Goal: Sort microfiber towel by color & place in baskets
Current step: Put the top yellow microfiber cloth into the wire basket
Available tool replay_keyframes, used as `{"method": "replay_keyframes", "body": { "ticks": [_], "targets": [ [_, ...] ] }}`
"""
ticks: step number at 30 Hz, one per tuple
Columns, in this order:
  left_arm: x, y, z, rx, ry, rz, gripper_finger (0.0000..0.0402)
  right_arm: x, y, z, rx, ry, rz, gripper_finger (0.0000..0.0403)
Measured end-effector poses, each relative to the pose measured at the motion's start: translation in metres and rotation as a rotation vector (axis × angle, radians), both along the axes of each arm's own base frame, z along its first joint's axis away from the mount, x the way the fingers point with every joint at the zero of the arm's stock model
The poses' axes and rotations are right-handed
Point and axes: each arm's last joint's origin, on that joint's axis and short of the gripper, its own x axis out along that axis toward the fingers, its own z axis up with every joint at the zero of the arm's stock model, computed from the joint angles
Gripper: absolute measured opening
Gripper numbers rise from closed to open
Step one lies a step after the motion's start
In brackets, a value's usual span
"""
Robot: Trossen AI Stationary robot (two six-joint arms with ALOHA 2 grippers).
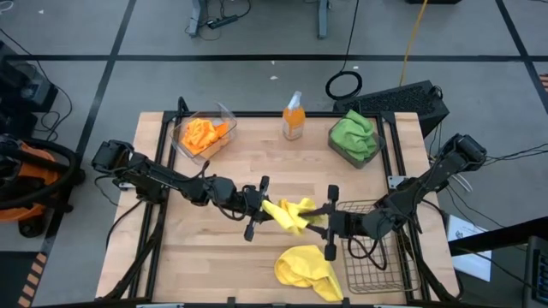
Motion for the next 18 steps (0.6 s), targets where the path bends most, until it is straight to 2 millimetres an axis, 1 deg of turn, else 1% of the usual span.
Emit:
{"method": "replay_keyframes", "body": {
  "ticks": [5, 9, 13, 18],
  "targets": [
    [-0.0001, -0.0001, 0.0009, -0.010, -0.008, 0.001, 0.0022, 0.0001, 0.0000, 0.0003, 0.033, -0.005, -0.002, 0.0187],
    [-0.0001, 0.0000, 0.0023, -0.028, -0.017, 0.002, 0.0022, 0.0014, -0.0020, 0.0010, 0.045, -0.012, -0.011, 0.0237],
    [0.0000, 0.0004, 0.0021, -0.027, -0.017, 0.009, 0.0022, 0.0022, -0.0034, 0.0011, 0.042, -0.013, -0.015, 0.0263],
    [0.0000, 0.0005, 0.0022, -0.023, -0.018, 0.011, 0.0022, 0.0024, -0.0026, 0.0015, 0.047, -0.015, 0.016, 0.0269]
  ]
}}
